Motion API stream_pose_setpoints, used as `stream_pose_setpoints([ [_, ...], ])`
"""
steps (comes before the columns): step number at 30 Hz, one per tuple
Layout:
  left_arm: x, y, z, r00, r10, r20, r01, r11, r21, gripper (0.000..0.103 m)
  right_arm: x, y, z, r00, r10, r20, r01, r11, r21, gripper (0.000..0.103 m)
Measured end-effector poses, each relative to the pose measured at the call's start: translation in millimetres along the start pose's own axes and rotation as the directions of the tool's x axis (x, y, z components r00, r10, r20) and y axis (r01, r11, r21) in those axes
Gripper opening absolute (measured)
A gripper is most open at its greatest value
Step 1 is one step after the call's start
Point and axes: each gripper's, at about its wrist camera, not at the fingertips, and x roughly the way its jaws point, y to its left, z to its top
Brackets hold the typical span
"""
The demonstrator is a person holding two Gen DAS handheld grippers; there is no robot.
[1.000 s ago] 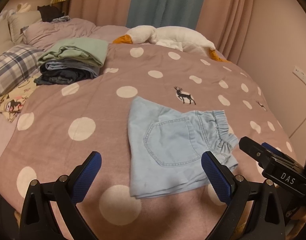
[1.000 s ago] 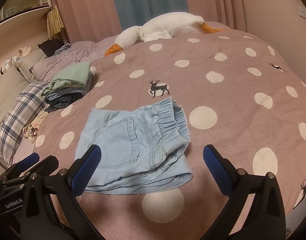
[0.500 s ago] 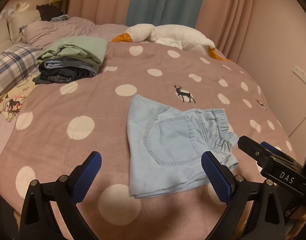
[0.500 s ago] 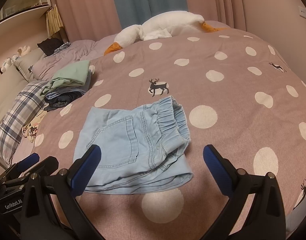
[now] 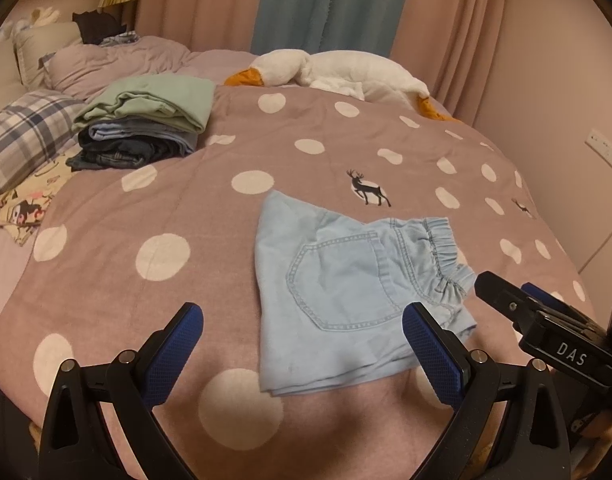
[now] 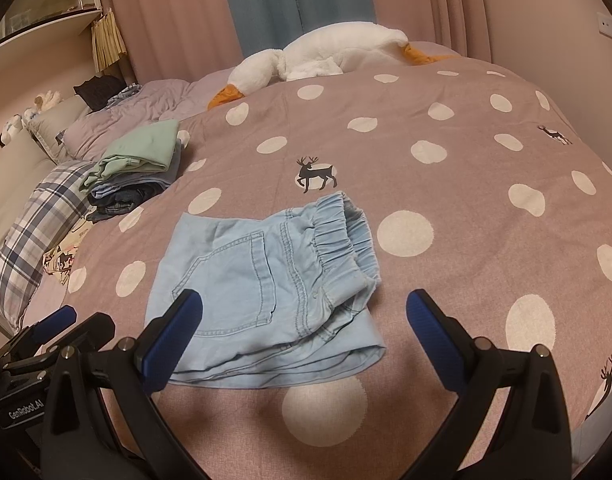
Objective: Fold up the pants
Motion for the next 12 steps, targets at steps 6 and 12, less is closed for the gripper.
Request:
stream_pose_setpoints([
  [6,-0.4,-0.1,0.3,1.000,-0.007,0.003,0.007,1.000,0.003,0.099,-0.1,-1.2,0.2,1.000,0.001,0.000,-0.001,1.000,0.001,0.103],
  [12,-0.8,0.0,1.2,1.000,-0.005,0.000,0.005,1.000,-0.001,0.099,0.0,-4.5,0.4,1.000,-0.009,-0.002,0.010,1.000,0.005,0.103],
])
